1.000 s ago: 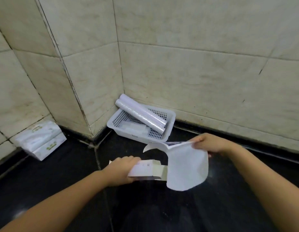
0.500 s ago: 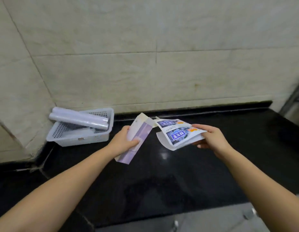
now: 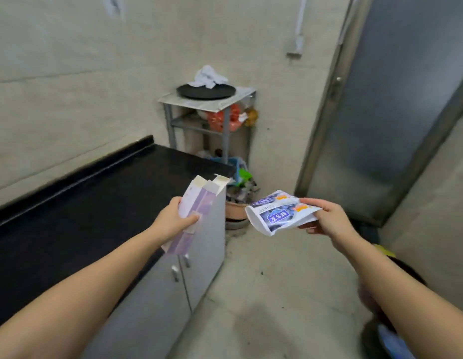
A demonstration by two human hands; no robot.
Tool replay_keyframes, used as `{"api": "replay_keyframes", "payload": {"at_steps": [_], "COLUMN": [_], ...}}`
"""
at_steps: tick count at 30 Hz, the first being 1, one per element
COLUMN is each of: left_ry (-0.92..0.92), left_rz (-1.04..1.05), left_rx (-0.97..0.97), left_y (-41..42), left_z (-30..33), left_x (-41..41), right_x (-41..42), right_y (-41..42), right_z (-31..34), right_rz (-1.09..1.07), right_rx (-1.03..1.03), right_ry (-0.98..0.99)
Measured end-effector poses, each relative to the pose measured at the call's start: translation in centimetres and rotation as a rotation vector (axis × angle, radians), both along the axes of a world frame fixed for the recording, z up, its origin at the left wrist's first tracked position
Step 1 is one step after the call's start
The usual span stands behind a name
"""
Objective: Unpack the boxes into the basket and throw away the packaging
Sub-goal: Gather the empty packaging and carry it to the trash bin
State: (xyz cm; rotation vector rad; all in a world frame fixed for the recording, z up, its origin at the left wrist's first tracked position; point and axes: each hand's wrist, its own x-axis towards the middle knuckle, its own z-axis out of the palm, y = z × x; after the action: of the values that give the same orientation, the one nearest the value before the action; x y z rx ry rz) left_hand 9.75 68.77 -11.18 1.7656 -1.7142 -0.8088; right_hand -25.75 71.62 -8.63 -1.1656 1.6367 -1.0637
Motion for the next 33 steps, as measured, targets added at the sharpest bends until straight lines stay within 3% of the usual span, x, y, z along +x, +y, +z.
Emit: {"api": "replay_keyframes", "payload": {"at_steps": [7, 11, 16, 21, 26, 33], "left_ry": [-0.03, -0.031, 0.002, 0.073, 0.048, -0.005], "left_rz": [-0.413, -0.592, -0.752, -0.866, -0.912, -0.936], "left_rx": [-0.007, 0.046, 0.115, 0.158, 0.287, 0.39], "left_y": [-3.3, -4.5, -5.4, -8.1, -9.9, -8.7], "left_z": [-2.5, -4.3, -7.1, -9.3, -11.9, -16.3], "left_x": [-26.5, -38.1, -50.6, -60.5, -68.1, -74.9], "right_x": [-20.7, -28.0, -35.1, -42.1, -47.8, -54.4], "right_y": [8.1, 12.6, 14.4, 11.8, 10.1, 9.7], "right_z": [-1.5, -3.6, -6.7, -8.9, -11.4, -16.2], "right_rz": [-0.332, -0.494, -0.544, -0.673, -0.655, -0.605], "right_rx": [0.037, 0.095, 0.17, 0.204, 0.35, 0.473], "right_ry": [0.066, 0.059, 0.078, 0.121, 0.267, 0.317]}}
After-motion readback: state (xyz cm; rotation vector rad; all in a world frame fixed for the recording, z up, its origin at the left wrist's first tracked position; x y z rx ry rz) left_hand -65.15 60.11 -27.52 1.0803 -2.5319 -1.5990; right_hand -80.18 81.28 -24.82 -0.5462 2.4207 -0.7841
